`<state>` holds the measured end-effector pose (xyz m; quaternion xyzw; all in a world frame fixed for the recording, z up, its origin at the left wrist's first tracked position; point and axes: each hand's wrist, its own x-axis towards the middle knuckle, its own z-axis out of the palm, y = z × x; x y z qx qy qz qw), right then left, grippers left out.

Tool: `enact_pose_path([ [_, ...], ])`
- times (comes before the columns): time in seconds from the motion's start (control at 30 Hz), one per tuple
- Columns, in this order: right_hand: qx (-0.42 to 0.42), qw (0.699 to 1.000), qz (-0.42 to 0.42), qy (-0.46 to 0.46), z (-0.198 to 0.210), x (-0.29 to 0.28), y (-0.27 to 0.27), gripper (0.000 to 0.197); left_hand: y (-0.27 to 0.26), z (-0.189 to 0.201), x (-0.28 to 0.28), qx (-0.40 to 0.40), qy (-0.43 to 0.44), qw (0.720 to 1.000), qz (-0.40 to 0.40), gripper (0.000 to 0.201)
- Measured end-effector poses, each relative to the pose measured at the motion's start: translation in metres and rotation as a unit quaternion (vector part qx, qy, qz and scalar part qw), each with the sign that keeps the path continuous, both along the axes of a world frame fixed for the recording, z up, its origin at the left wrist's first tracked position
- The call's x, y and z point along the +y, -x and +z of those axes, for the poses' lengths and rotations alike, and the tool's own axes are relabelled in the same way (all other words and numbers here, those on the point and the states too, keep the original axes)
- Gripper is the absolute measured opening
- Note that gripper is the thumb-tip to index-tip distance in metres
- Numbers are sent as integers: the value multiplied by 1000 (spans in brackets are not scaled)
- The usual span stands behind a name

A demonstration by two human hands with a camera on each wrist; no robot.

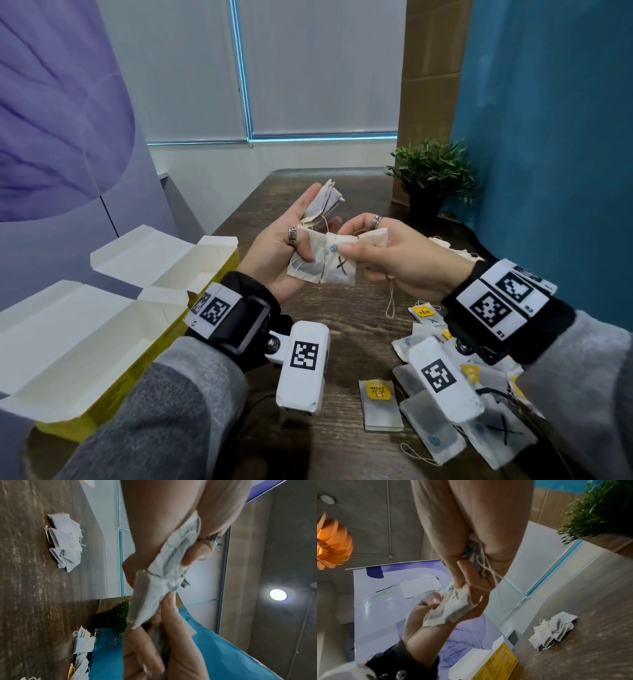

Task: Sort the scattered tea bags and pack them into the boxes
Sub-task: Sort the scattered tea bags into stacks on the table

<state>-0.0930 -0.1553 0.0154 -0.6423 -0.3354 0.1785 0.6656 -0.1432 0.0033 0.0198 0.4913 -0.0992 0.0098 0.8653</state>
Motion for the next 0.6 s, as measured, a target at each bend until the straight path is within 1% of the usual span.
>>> enact_pose_path([
  [0.13, 11, 1000, -2, -5, 1, 4, 5, 12, 0, 0, -6, -14, 5, 1000, -12, 105],
  [0.2, -1, 1000, -3, 4, 2, 5, 6, 12, -1, -1, -8, -12, 15, 1000, -23, 105],
  [0.3, -16, 1000, -6, 25, 2, 5, 7, 13, -2, -3, -9, -12, 4, 1000, -17, 106],
  [0.37, -24, 999, -17, 29, 2, 2, 5, 13, -1, -4, -9, -20, -8, 1000, -5, 98],
  [0.43, -31, 998, -45, 23, 2, -3, 2, 13, 0, -3, -7, -32, -22, 999, 16, 81],
  [0.5, -28, 996, -84, 13, 1, -10, -3, 14, -1, -3, -6, -46, -80, 994, 64, 65],
  [0.57, -22, 993, -112, 11, -1, -16, -8, 15, -2, -6, -4, -68, -148, 982, 96, 58],
  [0.6, -19, 993, -119, 14, -2, -18, -10, 15, -3, -8, -4, -74, -167, 978, 105, 57],
])
